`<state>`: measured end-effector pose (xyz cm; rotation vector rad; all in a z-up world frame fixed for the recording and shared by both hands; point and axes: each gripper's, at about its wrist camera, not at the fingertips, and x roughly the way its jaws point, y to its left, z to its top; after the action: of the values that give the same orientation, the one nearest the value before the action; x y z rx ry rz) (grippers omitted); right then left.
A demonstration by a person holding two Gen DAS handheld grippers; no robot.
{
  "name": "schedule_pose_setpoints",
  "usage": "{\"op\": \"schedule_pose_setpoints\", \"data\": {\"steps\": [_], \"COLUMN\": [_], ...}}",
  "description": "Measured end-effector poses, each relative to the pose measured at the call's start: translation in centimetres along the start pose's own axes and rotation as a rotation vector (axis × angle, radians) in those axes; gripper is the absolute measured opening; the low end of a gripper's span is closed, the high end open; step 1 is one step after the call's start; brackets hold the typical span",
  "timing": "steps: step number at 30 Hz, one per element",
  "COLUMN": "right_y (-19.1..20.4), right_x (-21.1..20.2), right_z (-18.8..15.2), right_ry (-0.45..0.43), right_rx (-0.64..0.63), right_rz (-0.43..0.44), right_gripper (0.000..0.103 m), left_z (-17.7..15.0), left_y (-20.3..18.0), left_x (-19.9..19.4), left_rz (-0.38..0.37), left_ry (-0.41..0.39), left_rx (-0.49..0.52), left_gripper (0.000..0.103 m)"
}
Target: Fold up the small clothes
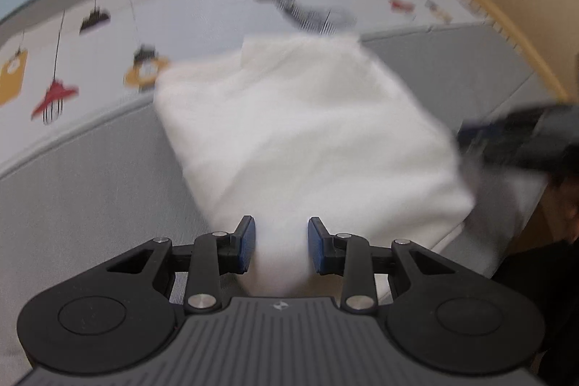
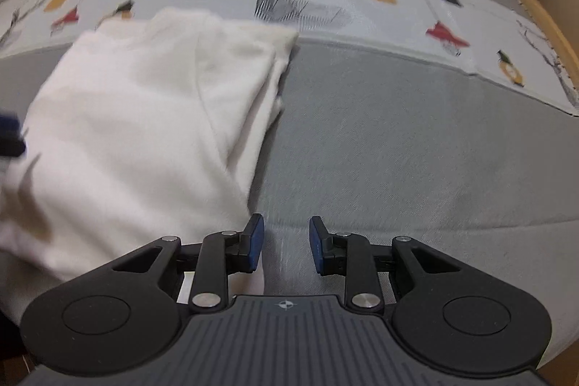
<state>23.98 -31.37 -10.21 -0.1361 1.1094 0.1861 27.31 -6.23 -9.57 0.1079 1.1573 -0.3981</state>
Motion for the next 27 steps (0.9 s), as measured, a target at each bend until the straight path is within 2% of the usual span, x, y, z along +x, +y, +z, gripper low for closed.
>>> {"op": "schedule_pose_setpoints", "data": {"steps": [2,4,7,9,11,13,16,18,22,25,27], "right_y": [-0.5,-1.0,-1.9,-2.3,-2.6,-2.7,-2.3,-1.7,-0.8,-1.7,-1.9], "right_x": [-0.7,-1.4,-2.1,-2.1,-1.6,-0.9,0.7,2.3,5.5,6.9,7.3], "right_z": [0.7,1.4,2.5,3.1,3.7,4.3,5.3,5.8,6.0,6.0,6.1], "right_ry": [-0.065,-0.126,-0.202,-0.219,-0.212,-0.202,-0.163,-0.098,0.018,0.040,0.045], "right_rx": [0.043,0.084,0.141,0.175,0.213,0.253,0.305,0.325,0.385,0.497,0.529], "right_rz": [-0.003,-0.004,0.016,0.038,0.068,0.100,0.162,0.188,0.161,0.201,0.217], "right_gripper": [0.029,0.029,0.029,0.030,0.035,0.041,0.051,0.059,0.060,0.061,0.062], "left_z": [-0.5,-0.3,0.5,0.8,1.0,1.1,1.2,1.4,1.9,2.2,2.6], "left_y": [0.6,1.6,3.9,5.6,7.2,8.2,8.8,8.8,9.3,9.8,10.1], "left_x": [1.1,1.3,0.3,-0.2,-0.3,0.1,1.1,1.9,3.7,5.0,5.4], "left_rz": [-0.002,-0.035,-0.080,-0.098,-0.093,-0.095,-0.104,-0.101,-0.123,-0.142,-0.144], "left_ry": [0.027,0.029,-0.030,-0.069,-0.091,-0.078,-0.041,-0.027,0.003,0.020,0.002], "left_rx": [-0.010,-0.051,-0.163,-0.252,-0.338,-0.405,-0.456,-0.467,-0.503,-0.540,-0.562], "left_gripper": [0.036,0.037,0.037,0.044,0.052,0.055,0.065,0.072,0.072,0.072,0.072]}}
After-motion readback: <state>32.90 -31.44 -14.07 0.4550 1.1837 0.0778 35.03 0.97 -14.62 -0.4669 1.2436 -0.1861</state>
